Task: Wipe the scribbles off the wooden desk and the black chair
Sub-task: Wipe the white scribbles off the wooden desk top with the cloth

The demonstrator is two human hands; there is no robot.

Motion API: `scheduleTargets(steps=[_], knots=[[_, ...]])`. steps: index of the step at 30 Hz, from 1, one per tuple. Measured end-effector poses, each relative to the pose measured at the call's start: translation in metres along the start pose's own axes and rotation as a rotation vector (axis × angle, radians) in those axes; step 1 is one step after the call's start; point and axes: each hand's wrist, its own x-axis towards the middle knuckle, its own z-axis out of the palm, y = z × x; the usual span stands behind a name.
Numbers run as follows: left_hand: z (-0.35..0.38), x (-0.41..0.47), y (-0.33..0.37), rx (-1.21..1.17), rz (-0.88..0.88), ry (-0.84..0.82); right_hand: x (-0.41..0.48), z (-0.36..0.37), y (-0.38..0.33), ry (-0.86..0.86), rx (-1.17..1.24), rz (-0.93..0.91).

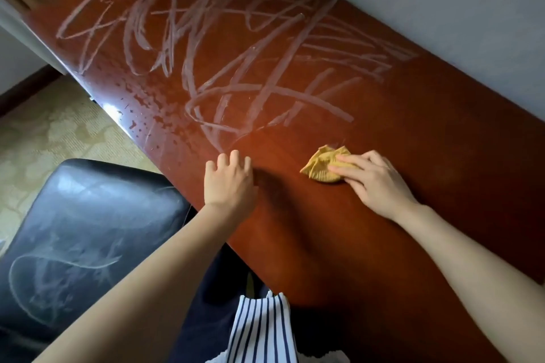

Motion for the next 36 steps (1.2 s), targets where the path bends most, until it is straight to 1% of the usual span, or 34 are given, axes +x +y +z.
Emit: scheduleTargets(steps=[5, 9, 13, 15, 16, 17, 21, 23, 27, 30, 33, 35, 36], knots=[[0.006, 0.016, 0.015, -0.077, 0.188, 0.113, 0.039, -0.006, 0.029, 0.074, -0.056, 0.181], [0.008, 0.032, 0.021, -0.13, 0.22, 0.102, 0.084, -0.007, 0.038, 0.144, -0.063, 0.453], [0.011, 0.042, 0.023, -0.134, 0.252, 0.107, 0.118, 0.007, 0.014, 0.208, -0.05, 0.751], [0.012, 0.045, 0.023, -0.157, 0.263, 0.125, 0.122, 0.016, -0.001, 0.23, -0.034, 0.814], [0.012, 0.049, 0.023, -0.185, 0.259, 0.145, 0.121, 0.02, -0.008, 0.229, -0.048, 0.793], [0.013, 0.052, 0.023, -0.222, 0.247, 0.162, 0.118, 0.025, -0.015, 0.221, -0.078, 0.731], [0.016, 0.068, 0.022, -0.361, 0.186, 0.19, 0.09, 0.038, -0.028, 0.203, -0.184, 0.366], [0.018, 0.074, 0.022, -0.39, 0.186, 0.218, 0.069, 0.041, -0.028, 0.176, -0.208, 0.205], [0.019, 0.086, 0.028, -0.337, 0.33, 0.242, 0.032, 0.031, -0.018, 0.043, -0.202, -0.038], [0.016, 0.099, 0.042, -0.316, 0.416, 0.292, 0.016, 0.013, 0.004, -0.058, -0.227, -0.195], [0.013, 0.111, 0.059, -0.319, 0.472, 0.29, 0.009, -0.004, 0.03, -0.095, -0.245, -0.254], [0.01, 0.121, 0.072, -0.308, 0.506, 0.278, 0.009, -0.013, 0.049, -0.061, -0.256, -0.213], [0.008, 0.126, 0.078, -0.296, 0.522, 0.279, 0.01, -0.018, 0.059, -0.032, -0.256, -0.154]])
